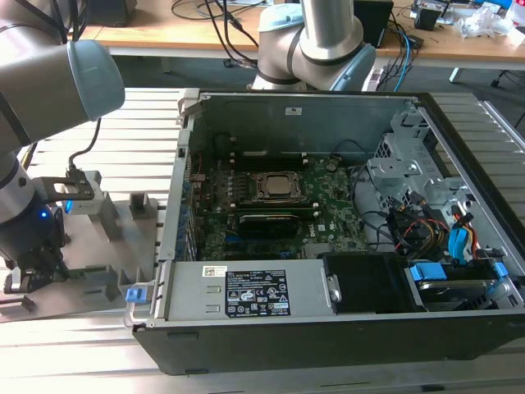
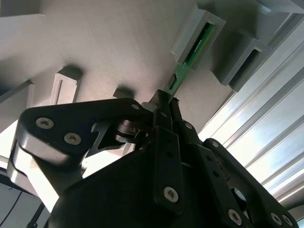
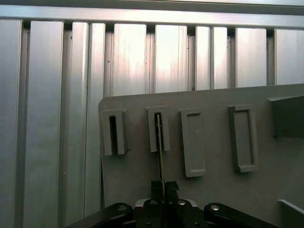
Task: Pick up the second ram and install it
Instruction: 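Pick up the second ram and move it above second insertion slot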
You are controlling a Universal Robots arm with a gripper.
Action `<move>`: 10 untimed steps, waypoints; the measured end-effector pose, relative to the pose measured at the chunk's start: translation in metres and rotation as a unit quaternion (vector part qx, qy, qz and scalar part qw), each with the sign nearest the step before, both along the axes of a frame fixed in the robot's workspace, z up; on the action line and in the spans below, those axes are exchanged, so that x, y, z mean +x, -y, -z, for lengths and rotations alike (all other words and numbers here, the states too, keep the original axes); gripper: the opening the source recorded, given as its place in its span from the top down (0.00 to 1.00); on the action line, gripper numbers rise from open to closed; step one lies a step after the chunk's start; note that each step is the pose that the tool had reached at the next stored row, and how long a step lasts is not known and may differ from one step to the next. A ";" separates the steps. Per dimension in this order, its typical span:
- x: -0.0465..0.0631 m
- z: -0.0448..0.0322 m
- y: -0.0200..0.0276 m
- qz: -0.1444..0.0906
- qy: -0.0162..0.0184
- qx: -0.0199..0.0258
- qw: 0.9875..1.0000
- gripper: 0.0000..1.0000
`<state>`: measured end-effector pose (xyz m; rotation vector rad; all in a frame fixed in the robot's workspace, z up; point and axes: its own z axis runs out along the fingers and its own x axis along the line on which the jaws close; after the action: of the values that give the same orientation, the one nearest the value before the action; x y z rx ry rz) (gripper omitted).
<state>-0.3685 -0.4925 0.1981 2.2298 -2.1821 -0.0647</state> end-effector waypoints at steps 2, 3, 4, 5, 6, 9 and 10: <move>0.000 -0.0013 0.0000 0.000 0.000 0.000 1.000 0.86; 0.000 -0.0019 -0.0001 0.000 0.000 0.000 1.000 0.86; 0.000 -0.0026 -0.0002 0.000 0.000 0.000 1.000 0.86; 0.000 -0.0037 -0.0003 0.000 0.000 -0.001 1.000 0.86; 0.000 -0.0044 -0.0003 0.000 0.000 -0.001 1.000 0.86; 0.000 -0.0066 -0.0004 0.000 0.000 -0.001 1.000 0.86; 0.000 -0.0077 -0.0004 0.000 0.000 -0.001 1.000 0.86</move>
<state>-0.3685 -0.4920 0.2058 2.2293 -2.1814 -0.0634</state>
